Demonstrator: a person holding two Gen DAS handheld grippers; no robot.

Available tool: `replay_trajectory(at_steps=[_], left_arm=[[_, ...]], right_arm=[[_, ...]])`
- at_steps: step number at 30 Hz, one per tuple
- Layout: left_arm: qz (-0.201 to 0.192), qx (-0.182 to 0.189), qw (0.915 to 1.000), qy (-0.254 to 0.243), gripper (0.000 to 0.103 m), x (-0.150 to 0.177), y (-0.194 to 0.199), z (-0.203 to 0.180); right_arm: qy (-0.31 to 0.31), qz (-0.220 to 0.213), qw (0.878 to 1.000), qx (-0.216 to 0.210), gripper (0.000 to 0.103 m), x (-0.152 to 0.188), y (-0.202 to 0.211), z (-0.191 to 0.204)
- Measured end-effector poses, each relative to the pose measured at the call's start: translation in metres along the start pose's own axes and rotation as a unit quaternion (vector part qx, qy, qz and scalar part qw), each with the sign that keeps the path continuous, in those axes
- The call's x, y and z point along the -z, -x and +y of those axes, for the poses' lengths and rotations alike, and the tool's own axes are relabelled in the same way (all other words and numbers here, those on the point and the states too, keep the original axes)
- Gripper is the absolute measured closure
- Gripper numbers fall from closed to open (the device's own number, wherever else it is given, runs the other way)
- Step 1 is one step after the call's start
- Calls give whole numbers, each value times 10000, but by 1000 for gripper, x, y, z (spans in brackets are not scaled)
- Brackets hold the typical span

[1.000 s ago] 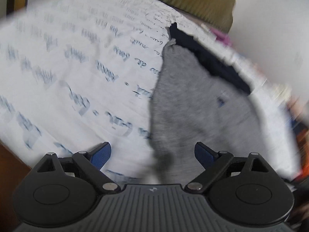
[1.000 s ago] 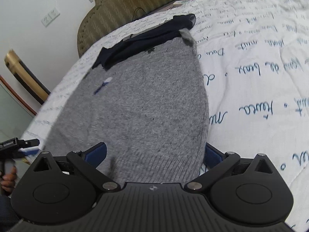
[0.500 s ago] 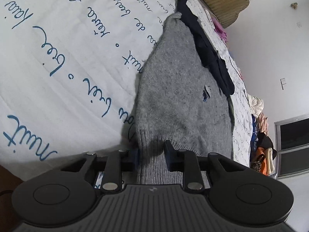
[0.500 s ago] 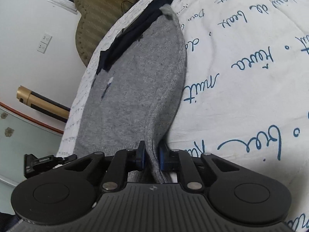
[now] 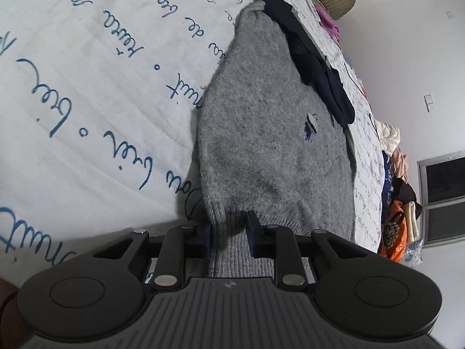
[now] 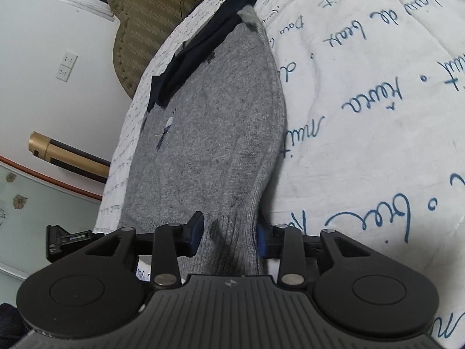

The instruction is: Fold small clothes

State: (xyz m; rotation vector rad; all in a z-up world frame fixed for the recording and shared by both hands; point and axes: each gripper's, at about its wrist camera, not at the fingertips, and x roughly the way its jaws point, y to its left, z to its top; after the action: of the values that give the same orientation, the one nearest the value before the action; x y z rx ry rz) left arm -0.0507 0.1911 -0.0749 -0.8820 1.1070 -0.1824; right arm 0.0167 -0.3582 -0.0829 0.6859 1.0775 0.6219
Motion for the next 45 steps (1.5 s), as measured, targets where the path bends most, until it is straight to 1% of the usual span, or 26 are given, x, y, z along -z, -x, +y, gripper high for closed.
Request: replay_trajectory(at_steps=[1,2,3,5,6,7,9,12,15,18,21,23,25,27,29,31,32,34,35,37,39,41,42,43,44,45], left_arm=[[10,23,10000,-4,80,-1,-1,0],[8,9,10000,-3,85,-2,-2,0],[-11,-41,10000,8,98,-3,-2,-1],[49,-57,9999,-89,99,-6,-2,-4],[83,-28,9998,-181,99,-8,0,-8],[83,111,9996,-255,99,-12,4,-13],[-99,359,9989,-291,99,-24,17,-22],[-463,758,9956,-309,99,-58,35,-38],[-748,987,9909,-520,99,-103,35,-63],[-1025,1054,9860,-781,99,-155,18,-93],[-1180,1095,9845,-697,99,-213,-11,-107],[-1258,1024,9855,-506,99,-252,-35,-110],[-1299,886,9872,-273,99,-289,-64,-108],[-1308,743,9886,-100,99,-319,-90,-106],[-1278,583,9901,-20,99,-338,-110,-107],[-1160,537,9917,-103,99,-346,-123,-107],[-1095,540,9924,-172,99,-346,-126,-108],[-992,597,9928,-301,99,-343,-129,-107],[-949,597,9932,-300,99,-341,-129,-104],[-856,625,9941,-208,98,-340,-131,-97],[-818,655,9944,-112,98,-338,-129,-90],[-785,688,9945,-43,98,-337,-129,-87],[-773,708,9945,-31,98,-336,-129,-87],[-770,708,9945,-59,98,-335,-129,-87],[-778,693,9945,-88,98,-335,-129,-89],[-787,688,9945,-99,98,-334,-129,-89]], right_arm=[[-79,42,10000,-37,83,0,0,-4],[-196,56,9998,-44,90,0,-1,-8],[-295,29,9995,-106,90,0,0,-13],[-434,-138,9983,-368,90,0,3,-17],[-537,-233,9967,-567,90,-1,6,-18],[-629,-368,9940,-821,90,-2,9,-18],[-716,-583,9885,-1201,90,-9,15,-14],[-520,-794,9855,-1409,90,-36,19,2],[-334,-1147,9786,-1674,90,-83,18,16],[-284,-1519,9709,-1827,91,-145,8,20],[-577,-1762,9658,-1814,91,-212,-16,11],[-846,-1872,9644,-1667,91,-252,-38,-1],[-1155,-1852,9639,-1524,92,-289,-68,-15],[-1344,-1825,9655,-1283,92,-317,-99,-26],[-1450,-1774,9668,-1136,93,-331,-122,-34],[-1342,-1688,9722,-907,93,-340,-138,-35],[-1209,-1663,9752,-817,91,-341,-142,-32],[-601,-1595,9843,-453,83,-341,-142,-19],[-194,-1568,9870,-288,73,-339,-139,-11],[546,-1528,9867,-101,62,-334,-131,4],[929,-1430,9853,-58,62,-334,-123,10],[1343,-1341,9818,79,62,-330,-113,17],[1434,-1227,9820,72,62,-329,-107,18],[1314,-1083,9853,-146,62,-328,-102,16],[1034,-937,9892,-454,61,-327,-98,10],[798,-810,9914,-652,61,-324,-95,6]])
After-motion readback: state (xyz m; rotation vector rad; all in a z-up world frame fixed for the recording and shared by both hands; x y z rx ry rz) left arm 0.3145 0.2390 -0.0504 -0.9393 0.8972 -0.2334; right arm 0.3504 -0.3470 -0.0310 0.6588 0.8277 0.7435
